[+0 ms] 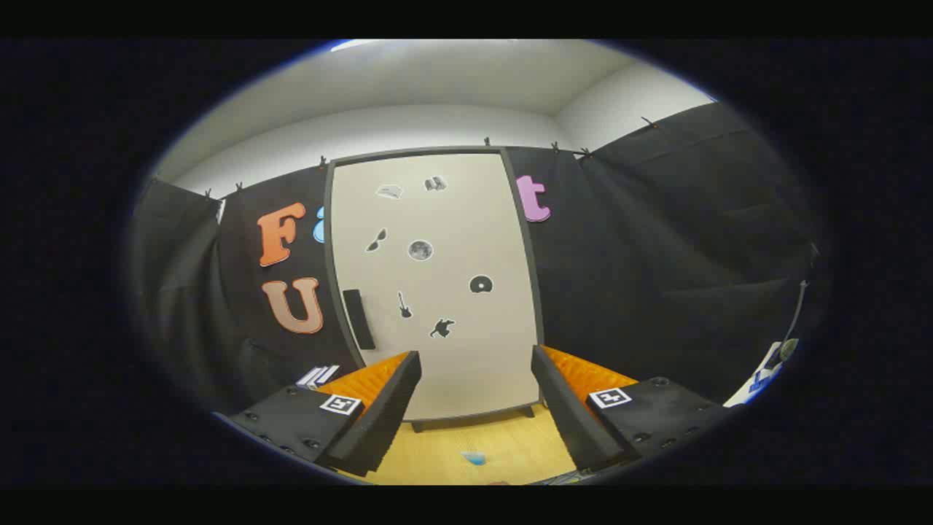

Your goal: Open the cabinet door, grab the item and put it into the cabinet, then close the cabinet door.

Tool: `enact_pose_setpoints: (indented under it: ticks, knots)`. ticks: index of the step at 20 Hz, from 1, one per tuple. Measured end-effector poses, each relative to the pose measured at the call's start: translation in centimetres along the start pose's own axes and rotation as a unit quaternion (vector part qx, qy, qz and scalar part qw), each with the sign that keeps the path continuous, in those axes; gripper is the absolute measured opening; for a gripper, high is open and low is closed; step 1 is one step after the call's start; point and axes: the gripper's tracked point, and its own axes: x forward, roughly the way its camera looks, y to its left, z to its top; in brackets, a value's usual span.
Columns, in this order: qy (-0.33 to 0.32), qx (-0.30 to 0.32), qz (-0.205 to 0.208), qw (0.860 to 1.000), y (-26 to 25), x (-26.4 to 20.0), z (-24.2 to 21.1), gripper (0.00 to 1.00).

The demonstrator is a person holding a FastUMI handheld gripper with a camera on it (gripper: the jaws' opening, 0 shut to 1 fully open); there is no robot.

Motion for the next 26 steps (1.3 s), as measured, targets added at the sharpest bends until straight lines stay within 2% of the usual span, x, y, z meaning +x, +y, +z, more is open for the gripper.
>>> enact_pose_setpoints:
  ticks: [17, 26]
  knots:
    - [0.002, -0.005, 0.0, 1.0, 0.9, -0.2, -0.7, 0.98]
    - [0.018, -0.038, 0.06, 0.997, 8.0, 3.0, -2.3, 0.98]
